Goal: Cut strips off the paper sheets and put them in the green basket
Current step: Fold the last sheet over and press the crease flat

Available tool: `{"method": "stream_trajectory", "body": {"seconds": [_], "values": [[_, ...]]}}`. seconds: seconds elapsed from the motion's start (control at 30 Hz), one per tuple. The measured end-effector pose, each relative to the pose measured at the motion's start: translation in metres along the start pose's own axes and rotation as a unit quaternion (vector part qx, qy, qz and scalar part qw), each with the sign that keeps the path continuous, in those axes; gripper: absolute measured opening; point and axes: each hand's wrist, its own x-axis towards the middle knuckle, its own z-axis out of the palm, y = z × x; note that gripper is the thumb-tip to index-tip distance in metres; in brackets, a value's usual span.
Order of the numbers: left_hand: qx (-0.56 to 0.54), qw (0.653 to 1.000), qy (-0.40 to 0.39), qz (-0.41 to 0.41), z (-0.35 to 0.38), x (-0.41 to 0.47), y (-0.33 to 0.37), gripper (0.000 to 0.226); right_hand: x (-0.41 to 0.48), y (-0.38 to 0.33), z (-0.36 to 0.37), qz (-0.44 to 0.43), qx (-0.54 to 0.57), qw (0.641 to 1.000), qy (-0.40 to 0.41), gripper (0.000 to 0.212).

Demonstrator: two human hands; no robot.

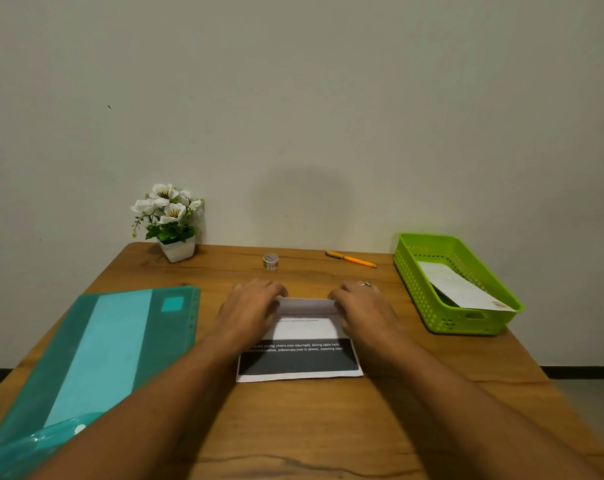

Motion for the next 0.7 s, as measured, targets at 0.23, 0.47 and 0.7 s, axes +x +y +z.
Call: {"method": "stream_trajectory", "body": {"seconds": [0.23,0.47,0.7], "values": [[-0.008,0.999,-0.009,0.048,0.024,-0.027,-0.007,0.042,-0.016,-0.005,0.028,-0.011,0.035,0.998,-0.048,0.06],[0.018,0.997,-0.06,0.041,0.044,-0.026,-0.004,0.037,-0.004,-0.027,0.052,0.01,0.066,0.995,-0.07,0.029],[0.043,0.985,-0.16,0.051,0.053,-0.02,0.003,0.083,0.003,-0.045,0.07,0.015,0.132,0.989,-0.063,0.05]]}}
